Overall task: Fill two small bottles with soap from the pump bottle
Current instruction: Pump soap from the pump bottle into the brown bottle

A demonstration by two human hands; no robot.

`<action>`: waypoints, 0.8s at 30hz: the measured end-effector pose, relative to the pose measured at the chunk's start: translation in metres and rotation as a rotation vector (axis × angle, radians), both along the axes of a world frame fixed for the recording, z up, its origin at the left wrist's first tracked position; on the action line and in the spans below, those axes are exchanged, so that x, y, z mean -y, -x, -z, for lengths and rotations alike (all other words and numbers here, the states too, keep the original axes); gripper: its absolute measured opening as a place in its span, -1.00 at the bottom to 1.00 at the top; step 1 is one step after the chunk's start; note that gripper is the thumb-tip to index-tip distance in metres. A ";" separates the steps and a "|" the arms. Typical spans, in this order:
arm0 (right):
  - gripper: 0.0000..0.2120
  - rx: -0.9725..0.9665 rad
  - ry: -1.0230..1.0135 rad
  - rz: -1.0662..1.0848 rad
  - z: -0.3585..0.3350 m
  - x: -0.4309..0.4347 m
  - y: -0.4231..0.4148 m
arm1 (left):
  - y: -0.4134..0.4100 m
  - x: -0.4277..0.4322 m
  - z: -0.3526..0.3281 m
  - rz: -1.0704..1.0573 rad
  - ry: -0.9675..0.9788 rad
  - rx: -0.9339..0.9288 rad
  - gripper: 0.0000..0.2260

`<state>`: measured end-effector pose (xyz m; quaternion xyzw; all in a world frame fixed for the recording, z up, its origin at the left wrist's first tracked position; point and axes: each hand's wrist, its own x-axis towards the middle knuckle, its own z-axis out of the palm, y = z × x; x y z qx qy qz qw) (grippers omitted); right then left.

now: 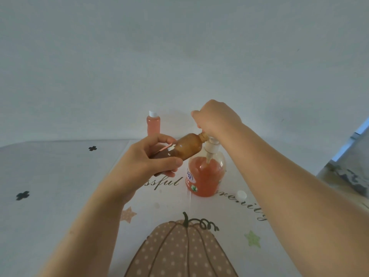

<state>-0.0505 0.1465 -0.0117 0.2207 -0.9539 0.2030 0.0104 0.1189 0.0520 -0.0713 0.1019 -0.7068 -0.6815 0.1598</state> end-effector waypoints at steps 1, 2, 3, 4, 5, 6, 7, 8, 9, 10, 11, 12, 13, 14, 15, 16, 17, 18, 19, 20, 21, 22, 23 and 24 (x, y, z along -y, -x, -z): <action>-0.73 -0.043 -0.007 -0.009 -0.003 -0.001 0.000 | -0.001 -0.001 -0.001 -0.006 0.006 -0.004 -0.71; -0.70 -0.079 -0.020 -0.016 -0.006 -0.002 -0.002 | -0.001 -0.002 -0.002 -0.010 0.018 -0.007 -0.71; -0.68 -0.099 -0.032 -0.021 -0.009 -0.003 -0.003 | -0.002 -0.003 -0.003 -0.013 0.029 -0.009 -0.71; -0.68 -0.099 -0.040 -0.026 -0.010 -0.004 -0.003 | -0.002 -0.003 -0.003 -0.016 0.038 -0.010 -0.70; -0.70 -0.080 -0.039 -0.028 -0.010 -0.003 -0.002 | -0.002 -0.004 -0.003 -0.018 0.044 -0.012 -0.70; -0.73 -0.044 -0.026 -0.025 -0.009 -0.003 -0.001 | -0.002 -0.004 -0.003 -0.019 0.044 -0.012 -0.70; -0.76 -0.002 -0.010 -0.015 -0.009 -0.002 0.001 | -0.002 -0.003 -0.002 -0.018 0.042 -0.013 -0.70; -0.78 0.033 0.005 0.002 -0.008 0.000 0.002 | -0.001 -0.004 -0.002 -0.017 0.042 -0.013 -0.70; -0.80 0.051 0.013 0.016 -0.006 0.002 0.004 | -0.001 -0.003 -0.001 -0.013 0.039 -0.017 -0.70; -0.81 0.059 0.016 0.022 -0.005 0.004 0.006 | -0.001 -0.003 -0.001 -0.009 0.030 -0.022 -0.70; -0.82 0.062 0.018 0.023 -0.003 0.005 0.007 | -0.001 -0.003 0.000 -0.003 0.013 -0.028 -0.71; -0.82 0.070 0.022 0.023 -0.002 0.006 0.009 | -0.001 -0.003 0.000 -0.001 -0.002 -0.032 -0.71; -0.83 0.082 0.028 0.022 -0.001 0.007 0.011 | 0.000 -0.002 0.000 0.001 -0.014 -0.035 -0.71; -0.82 0.100 0.036 0.024 0.001 0.006 0.014 | 0.000 -0.002 0.000 0.004 -0.020 -0.037 -0.71; -0.82 0.120 0.044 0.028 0.004 0.006 0.016 | 0.001 -0.001 0.001 0.009 -0.019 -0.036 -0.70; -0.81 0.134 0.051 0.030 0.006 0.006 0.017 | 0.002 0.000 0.001 0.014 -0.012 -0.034 -0.70; -0.81 0.139 0.051 0.031 0.010 0.006 0.019 | 0.002 0.001 0.003 0.017 -0.004 -0.029 -0.69; -0.81 0.134 0.047 0.033 0.012 0.007 0.020 | 0.003 0.002 0.004 0.021 0.007 -0.024 -0.69; -0.81 0.124 0.043 0.033 0.014 0.008 0.020 | 0.003 0.004 0.004 0.023 0.018 -0.018 -0.68; -0.82 0.114 0.039 0.035 0.016 0.008 0.019 | 0.003 0.004 0.005 0.026 0.023 -0.015 -0.68; -0.82 0.104 0.037 0.036 0.016 0.007 0.019 | 0.002 0.004 0.005 0.027 0.023 -0.015 -0.68; -0.83 0.098 0.036 0.037 0.017 0.007 0.018 | 0.002 0.004 0.004 0.024 0.023 -0.017 -0.69; -0.82 0.093 0.036 0.037 0.016 0.006 0.017 | 0.001 0.003 0.004 0.022 0.024 -0.019 -0.70; -0.81 0.090 0.035 0.035 0.016 0.005 0.016 | 0.001 0.003 0.003 0.022 0.021 -0.023 -0.71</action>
